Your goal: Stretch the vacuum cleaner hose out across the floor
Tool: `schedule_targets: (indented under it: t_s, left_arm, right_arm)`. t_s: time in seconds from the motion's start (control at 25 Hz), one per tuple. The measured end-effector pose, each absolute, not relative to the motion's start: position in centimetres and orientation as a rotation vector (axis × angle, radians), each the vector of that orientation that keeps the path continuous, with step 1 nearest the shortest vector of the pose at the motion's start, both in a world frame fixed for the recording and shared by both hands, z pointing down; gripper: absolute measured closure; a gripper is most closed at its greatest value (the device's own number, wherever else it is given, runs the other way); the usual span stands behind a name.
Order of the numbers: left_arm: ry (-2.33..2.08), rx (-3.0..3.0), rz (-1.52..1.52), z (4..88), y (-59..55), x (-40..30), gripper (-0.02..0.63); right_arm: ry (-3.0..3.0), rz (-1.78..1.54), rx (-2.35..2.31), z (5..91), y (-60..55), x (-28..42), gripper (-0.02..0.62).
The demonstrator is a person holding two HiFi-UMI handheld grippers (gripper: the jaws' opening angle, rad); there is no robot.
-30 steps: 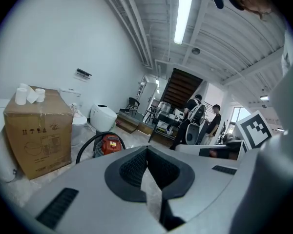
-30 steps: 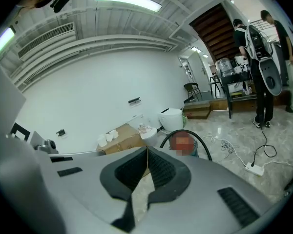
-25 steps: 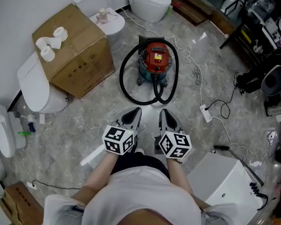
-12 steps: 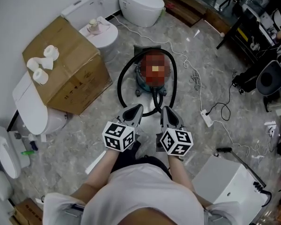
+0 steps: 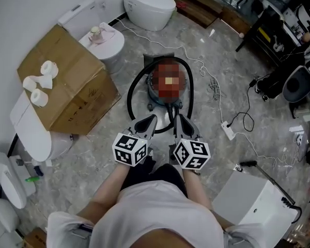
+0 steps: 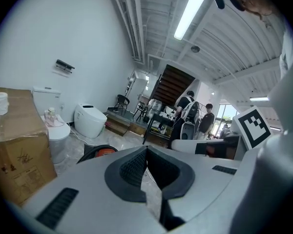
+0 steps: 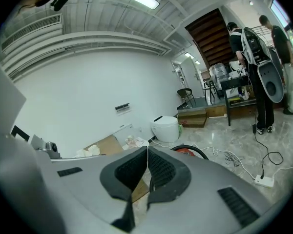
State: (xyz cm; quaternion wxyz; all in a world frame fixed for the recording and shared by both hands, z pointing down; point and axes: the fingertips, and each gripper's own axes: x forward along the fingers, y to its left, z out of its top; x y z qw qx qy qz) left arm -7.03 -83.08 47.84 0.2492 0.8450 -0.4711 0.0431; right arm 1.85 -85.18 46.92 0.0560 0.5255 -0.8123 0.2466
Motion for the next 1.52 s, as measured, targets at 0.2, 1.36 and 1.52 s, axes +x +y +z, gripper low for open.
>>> schedule_targets:
  t_s: [0.2, 1.36, 1.52]
  left_arm:
    - [-1.267, 2.325, 0.136, 48.2, -84.3, -6.7, 0.598]
    - [-1.22, 2.382, 0.231, 61.1, -90.0, -4.3, 0.598]
    - [-1.234, 2.365, 0.237, 65.7, -90.8, -5.1, 0.598]
  right_arm:
    - [-2.491, 0.728, 1.602, 46.4, -87.6, 1.8, 0.58]
    - [-2.609, 0.597, 1.438, 58.5, -94.7, 3.9, 0.58]
    - [-2.6, 0.622, 1.406, 63.6, -95.0, 3.1, 0.58]
